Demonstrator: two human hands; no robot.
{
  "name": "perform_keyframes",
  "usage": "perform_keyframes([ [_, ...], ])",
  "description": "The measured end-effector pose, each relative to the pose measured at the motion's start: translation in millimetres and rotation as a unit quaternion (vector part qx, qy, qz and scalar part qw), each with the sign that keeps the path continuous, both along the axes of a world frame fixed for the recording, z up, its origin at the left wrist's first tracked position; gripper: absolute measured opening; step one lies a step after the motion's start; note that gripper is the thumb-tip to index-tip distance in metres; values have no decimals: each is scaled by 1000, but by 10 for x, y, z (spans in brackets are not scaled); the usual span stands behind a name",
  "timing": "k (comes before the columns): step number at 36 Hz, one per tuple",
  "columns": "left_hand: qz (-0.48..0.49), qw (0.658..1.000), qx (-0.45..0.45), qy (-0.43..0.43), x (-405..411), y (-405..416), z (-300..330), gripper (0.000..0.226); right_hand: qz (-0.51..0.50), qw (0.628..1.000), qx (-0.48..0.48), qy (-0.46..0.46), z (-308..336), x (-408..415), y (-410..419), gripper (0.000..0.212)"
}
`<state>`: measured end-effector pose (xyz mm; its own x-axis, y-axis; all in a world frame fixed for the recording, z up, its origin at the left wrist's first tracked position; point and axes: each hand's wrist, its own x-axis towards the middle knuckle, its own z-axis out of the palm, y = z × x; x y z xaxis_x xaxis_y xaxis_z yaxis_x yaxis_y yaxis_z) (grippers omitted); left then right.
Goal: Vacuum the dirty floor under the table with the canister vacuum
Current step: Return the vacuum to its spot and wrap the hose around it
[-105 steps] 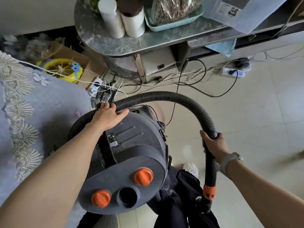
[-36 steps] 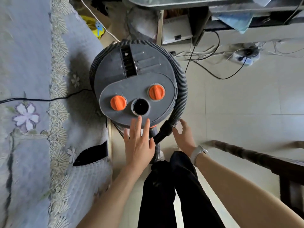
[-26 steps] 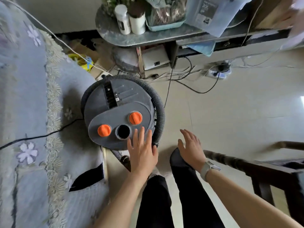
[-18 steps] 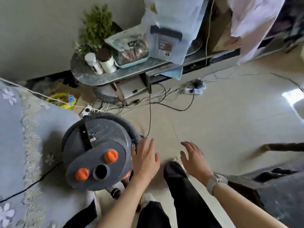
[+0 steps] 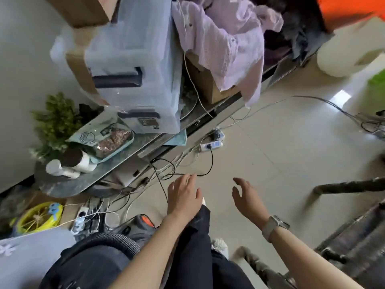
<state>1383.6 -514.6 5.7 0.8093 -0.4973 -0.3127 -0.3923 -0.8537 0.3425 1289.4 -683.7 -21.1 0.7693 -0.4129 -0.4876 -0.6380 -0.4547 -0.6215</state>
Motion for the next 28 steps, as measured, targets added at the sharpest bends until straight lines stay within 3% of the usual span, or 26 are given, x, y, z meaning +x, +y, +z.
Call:
perform_keyframes([
  [6,-37,998,17,49,895,-510,-568,53,-46,998,-10,31,-576,641,-540,39],
  [13,-56,991,40,117,1628,-977,-1775,51,-2,996,-19,86,-1823,1402,-1075,41],
  [22,0,993,0,116,2338,-1595,-4264,45,197,965,-132,112,-4219,2276,-1865,49],
  [28,25,995,-57,83,2800,-1880,-5835,40,328,929,-160,64,-5781,2885,-2101,60],
])
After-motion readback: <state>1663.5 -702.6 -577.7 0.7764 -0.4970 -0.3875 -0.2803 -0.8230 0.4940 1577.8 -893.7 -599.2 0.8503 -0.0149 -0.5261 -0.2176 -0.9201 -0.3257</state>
